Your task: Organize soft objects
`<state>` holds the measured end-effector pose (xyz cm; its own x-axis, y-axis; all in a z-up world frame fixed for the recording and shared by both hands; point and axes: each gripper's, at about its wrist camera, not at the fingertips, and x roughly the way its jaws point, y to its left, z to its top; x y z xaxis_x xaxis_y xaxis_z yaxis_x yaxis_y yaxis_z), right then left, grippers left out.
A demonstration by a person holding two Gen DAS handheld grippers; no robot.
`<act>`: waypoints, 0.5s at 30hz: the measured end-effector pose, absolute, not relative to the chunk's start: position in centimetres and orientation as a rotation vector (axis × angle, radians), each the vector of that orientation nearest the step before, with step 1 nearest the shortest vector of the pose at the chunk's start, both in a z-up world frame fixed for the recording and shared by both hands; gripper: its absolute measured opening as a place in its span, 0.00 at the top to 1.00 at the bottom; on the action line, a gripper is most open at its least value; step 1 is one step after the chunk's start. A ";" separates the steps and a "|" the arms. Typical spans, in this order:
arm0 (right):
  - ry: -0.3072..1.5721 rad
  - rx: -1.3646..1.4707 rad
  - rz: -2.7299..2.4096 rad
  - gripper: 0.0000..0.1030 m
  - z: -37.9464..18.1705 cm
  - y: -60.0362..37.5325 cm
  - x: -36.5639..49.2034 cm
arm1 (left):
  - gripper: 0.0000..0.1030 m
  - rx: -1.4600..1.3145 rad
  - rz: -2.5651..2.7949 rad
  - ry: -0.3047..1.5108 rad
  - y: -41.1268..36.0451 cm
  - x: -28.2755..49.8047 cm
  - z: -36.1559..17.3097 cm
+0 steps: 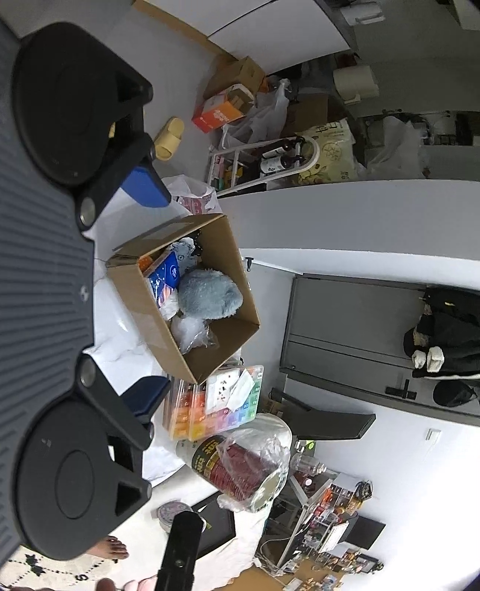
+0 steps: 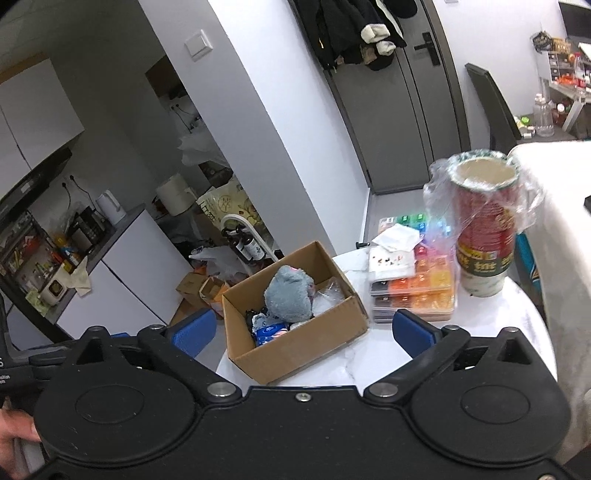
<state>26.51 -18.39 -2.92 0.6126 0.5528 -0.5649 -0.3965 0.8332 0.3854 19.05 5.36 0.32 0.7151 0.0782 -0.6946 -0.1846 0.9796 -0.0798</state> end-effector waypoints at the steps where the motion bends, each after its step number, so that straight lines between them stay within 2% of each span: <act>1: 0.725 0.227 0.546 0.00 -2.7 -18.5 26.3 | 0.03 -0.141 0.149 0.759 5.2 18.8 0.5; 15: 0.693 0.162 0.399 0.00 -2.3 -21.5 21.3 | 0.00 -0.148 0.124 0.719 4.5 14.8 2.3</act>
<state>21.26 -21.47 -2.27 0.6975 0.4097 -0.5879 -0.3034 0.9121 0.2756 14.84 4.46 2.30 0.7460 0.0618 -0.6630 -0.1635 0.9822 -0.0924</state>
